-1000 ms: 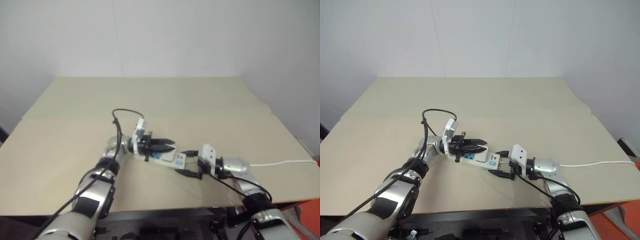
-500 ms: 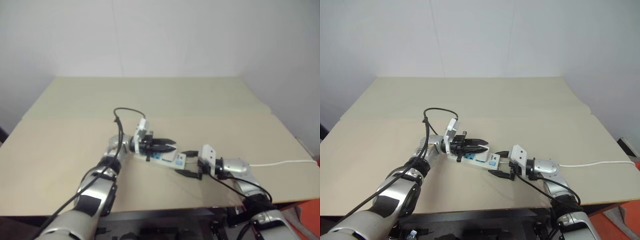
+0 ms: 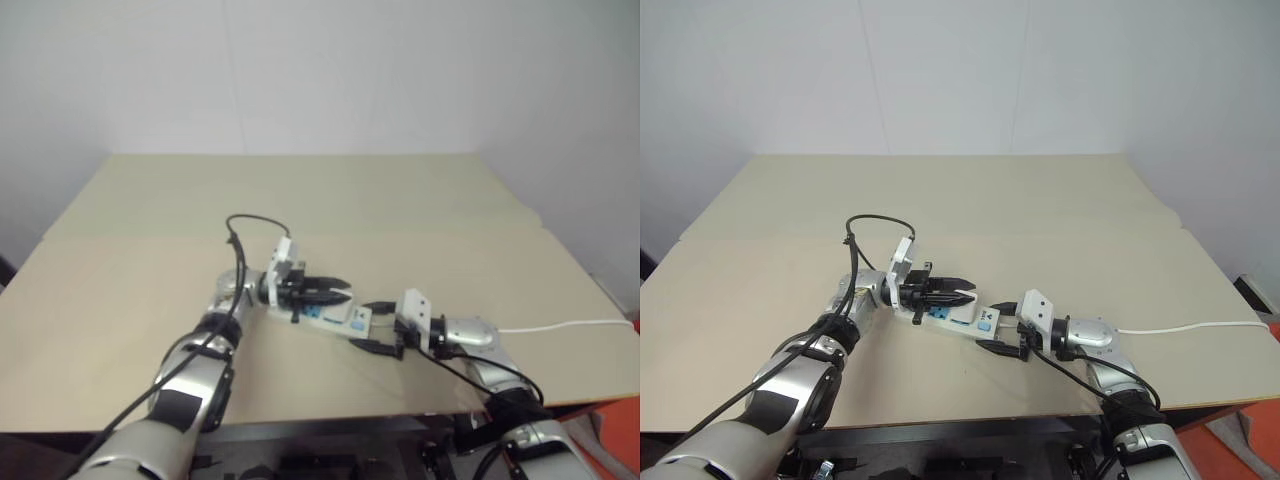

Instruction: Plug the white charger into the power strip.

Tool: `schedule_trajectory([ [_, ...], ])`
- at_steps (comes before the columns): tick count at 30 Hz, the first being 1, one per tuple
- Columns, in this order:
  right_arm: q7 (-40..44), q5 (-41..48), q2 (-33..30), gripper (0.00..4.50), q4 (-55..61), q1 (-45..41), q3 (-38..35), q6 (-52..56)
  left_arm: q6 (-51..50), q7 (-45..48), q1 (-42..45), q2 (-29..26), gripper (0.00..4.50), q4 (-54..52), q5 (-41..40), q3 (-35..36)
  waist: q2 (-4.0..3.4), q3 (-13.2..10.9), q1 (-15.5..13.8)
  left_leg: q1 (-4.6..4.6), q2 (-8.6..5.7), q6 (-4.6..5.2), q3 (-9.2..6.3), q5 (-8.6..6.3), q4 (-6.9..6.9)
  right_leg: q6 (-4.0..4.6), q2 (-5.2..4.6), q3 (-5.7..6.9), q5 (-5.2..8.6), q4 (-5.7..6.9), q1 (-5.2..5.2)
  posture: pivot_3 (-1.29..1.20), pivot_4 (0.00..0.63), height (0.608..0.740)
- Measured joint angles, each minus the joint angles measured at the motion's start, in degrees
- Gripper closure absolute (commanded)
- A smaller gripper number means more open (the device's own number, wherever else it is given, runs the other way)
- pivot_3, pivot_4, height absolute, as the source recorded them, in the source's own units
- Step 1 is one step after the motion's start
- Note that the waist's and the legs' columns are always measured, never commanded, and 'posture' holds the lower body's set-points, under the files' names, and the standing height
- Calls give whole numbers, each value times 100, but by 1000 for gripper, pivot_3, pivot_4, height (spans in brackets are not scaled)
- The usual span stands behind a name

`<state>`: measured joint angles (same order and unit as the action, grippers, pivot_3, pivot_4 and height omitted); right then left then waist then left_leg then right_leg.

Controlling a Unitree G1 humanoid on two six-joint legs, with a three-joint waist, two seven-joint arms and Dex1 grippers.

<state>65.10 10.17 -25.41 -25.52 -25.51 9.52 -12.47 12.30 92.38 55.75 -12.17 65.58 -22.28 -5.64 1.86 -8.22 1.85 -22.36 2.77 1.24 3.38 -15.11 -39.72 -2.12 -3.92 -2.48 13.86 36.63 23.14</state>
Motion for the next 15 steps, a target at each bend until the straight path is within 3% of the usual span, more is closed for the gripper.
schedule_trajectory([
  [15, -9, -2, 23, 1051, 7, -11, 19, 2, 267, 0, -28, -226, 3522, -82, -201, -565, 0, 1, 28, 2, 2, 2, 0, -1, 2, 0, 2, 0, 1, -1, -1, 0, 150, 740],
])
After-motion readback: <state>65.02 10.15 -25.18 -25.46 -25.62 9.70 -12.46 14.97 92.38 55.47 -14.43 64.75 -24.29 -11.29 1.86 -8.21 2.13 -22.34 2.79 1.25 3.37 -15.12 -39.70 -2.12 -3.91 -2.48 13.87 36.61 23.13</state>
